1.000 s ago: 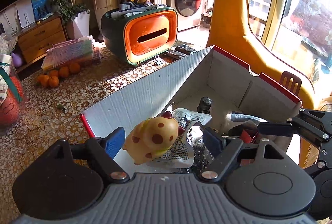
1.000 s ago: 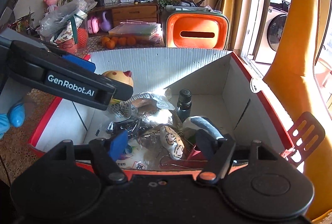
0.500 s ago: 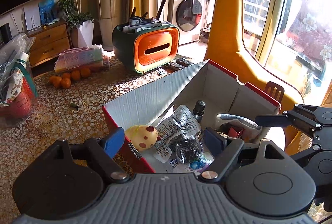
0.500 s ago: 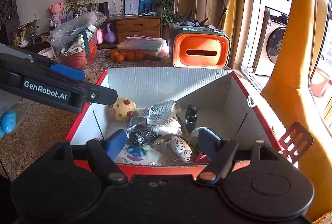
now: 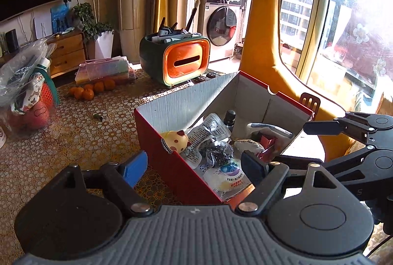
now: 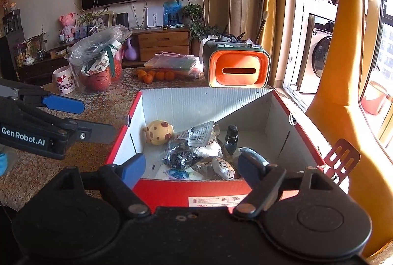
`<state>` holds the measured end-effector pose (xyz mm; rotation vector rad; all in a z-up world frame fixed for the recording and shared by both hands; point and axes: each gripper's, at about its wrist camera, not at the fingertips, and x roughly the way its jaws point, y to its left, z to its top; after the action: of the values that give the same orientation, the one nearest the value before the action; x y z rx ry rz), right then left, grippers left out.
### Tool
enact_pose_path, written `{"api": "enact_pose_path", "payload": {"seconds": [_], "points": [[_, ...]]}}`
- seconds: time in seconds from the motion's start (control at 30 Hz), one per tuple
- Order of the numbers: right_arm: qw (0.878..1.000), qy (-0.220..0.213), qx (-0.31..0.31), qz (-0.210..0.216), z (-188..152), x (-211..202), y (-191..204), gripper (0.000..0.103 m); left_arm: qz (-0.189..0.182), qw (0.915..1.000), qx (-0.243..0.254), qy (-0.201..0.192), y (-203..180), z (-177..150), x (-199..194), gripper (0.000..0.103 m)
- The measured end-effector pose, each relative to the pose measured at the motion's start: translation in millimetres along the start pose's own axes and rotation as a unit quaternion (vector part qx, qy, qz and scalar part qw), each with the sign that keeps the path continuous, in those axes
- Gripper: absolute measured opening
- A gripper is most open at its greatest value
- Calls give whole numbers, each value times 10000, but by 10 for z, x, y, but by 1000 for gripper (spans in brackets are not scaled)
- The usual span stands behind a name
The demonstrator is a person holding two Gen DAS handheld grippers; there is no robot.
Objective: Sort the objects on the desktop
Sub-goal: 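Withdraw both open tools from the box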
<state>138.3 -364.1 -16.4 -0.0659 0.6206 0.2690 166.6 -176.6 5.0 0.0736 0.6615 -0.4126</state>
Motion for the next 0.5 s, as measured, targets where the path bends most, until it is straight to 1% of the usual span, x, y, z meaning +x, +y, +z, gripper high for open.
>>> {"api": "enact_pose_path", "payload": {"seconds": [0.17, 0.23, 0.37, 0.4, 0.43, 0.5], "points": [[9999, -108, 72, -9, -46, -129, 43, 86, -8, 9999, -18, -101, 26, -99, -166, 83], [9998, -169, 142, 16, -59, -178, 54, 89, 19, 9999, -9, -144, 32, -142, -226, 83], [9992, -332, 225, -9, -90, -287, 108, 92, 41, 9998, -40, -166, 48, -221, -309, 93], [9991, -350, 235, 5, -93, -305, 119, 94, 40, 9998, -63, -167, 59, -237, -328, 95], [9990, -376, 241, 27, -100, -330, 138, 97, 28, 9998, -88, -159, 69, -249, -337, 99], [9988, -433, 246, 43, -117, -367, 161, 99, 41, 9997, -152, -167, 94, -286, -377, 101]]}}
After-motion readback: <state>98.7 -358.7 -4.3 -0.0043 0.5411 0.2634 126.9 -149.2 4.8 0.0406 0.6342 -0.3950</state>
